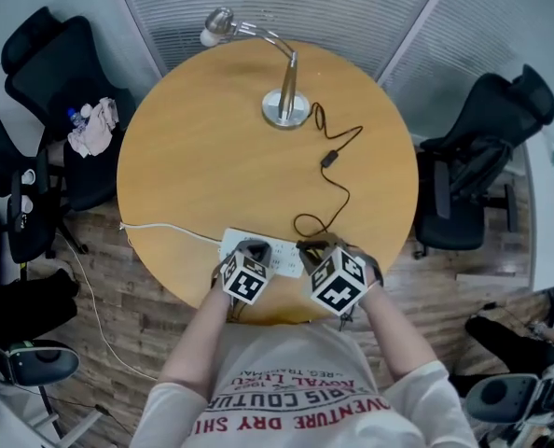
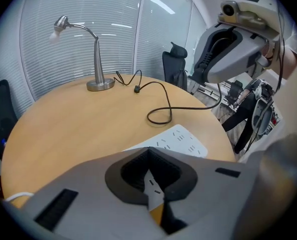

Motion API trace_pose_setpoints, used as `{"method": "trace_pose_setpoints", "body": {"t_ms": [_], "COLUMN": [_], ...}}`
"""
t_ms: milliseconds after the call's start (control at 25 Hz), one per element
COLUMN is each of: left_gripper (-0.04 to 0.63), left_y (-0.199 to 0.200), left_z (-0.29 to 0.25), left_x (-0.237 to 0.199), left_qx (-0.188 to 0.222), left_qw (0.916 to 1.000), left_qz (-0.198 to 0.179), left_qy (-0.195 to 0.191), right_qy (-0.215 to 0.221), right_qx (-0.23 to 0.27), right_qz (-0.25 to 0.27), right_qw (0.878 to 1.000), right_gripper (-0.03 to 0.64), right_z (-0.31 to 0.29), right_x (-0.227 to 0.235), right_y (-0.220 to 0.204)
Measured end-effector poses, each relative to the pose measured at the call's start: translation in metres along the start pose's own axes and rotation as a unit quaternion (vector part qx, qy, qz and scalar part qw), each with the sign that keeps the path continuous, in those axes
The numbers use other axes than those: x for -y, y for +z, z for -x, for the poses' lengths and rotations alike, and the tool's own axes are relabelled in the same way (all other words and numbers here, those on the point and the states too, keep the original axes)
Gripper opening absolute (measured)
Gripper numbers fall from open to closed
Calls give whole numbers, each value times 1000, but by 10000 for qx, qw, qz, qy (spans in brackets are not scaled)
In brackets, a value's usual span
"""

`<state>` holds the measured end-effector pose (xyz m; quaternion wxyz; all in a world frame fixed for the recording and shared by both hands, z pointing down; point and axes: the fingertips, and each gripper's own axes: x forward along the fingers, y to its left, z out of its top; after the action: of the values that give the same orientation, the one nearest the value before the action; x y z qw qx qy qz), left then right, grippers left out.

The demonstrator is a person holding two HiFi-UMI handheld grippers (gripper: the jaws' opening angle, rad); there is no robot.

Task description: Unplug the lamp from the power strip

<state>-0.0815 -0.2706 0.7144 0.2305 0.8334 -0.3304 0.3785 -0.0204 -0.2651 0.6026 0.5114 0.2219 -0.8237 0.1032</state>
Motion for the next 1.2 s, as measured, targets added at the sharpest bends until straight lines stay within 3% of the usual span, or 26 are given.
{"method": "trace_pose_setpoints", "body": {"t_ms": [320, 520, 640, 880, 1200], "left_gripper": [28, 28, 28, 28, 28], "left_y": [36, 84, 118, 163, 173], "left_z": [25, 67, 106, 189, 270], "left_x": [-3, -13, -17, -12, -3], "left_qx": [655, 1475, 2156, 3407, 4477], "left_qw": [9970, 9865, 9711, 9308, 8827], "left_qz": [136, 179, 81, 22, -45], "left_qy": [389, 691, 1020, 1328, 1429], "right_qy": [-552, -905, -1143, -1459, -1760], "right_qx": [1173, 2149, 2666, 3585, 4438], "right_qz": [-458, -939, -1157, -1399, -1895], "right_qw": [9905, 9679, 9500, 9114, 8580], "right_gripper": [72, 72, 72, 72, 72], "right_z": [28, 60, 83, 124, 164], "right_x": [12, 24, 32, 37, 45], "right_y": [15, 38, 50, 62, 59]}}
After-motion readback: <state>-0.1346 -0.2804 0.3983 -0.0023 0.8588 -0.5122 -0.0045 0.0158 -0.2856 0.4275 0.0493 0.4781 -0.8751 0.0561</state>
